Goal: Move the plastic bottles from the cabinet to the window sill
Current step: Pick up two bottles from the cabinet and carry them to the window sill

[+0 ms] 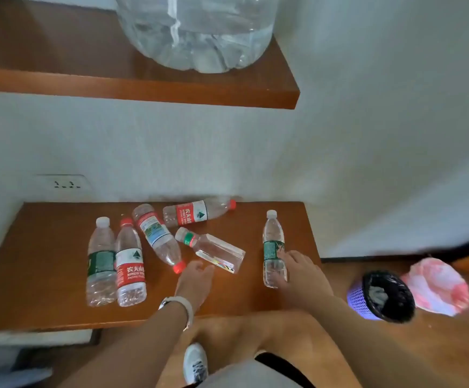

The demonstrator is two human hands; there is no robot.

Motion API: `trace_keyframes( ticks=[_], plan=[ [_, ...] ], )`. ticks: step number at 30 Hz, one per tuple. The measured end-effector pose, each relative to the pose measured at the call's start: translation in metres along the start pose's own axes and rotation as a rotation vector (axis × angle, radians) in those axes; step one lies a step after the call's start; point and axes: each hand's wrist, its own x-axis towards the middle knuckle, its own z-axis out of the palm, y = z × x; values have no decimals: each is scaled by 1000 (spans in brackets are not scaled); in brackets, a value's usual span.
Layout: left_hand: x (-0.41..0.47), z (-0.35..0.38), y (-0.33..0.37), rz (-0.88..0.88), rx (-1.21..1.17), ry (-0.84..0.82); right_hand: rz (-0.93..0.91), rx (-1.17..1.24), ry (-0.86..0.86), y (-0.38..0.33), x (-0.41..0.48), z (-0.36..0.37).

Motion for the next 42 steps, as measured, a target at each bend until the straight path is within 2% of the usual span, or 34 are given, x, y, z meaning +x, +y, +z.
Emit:
trace_keyframes(
  ticks=[4,8,14,22,30,34,42],
  plan=[
    [16,9,8,-207,-174,-29,197,253,-74,8,13,3],
    [26,22,18,-339,-287,-39,346,450,-115,17,29,17],
    [39,35,35,-433,-339,11,469,688,-205,31,64,32],
    [51,62,58,-557,-424,192,517,834,-372,46,107,48],
    [51,71,63,-571,-537,292,488,892,-457,45,119,58],
    [42,75,55,-534,-614,250,499,839,-446,36,121,57],
    [14,69,27,-457,-579,281,452,839,-427,36,116,62]
  ],
)
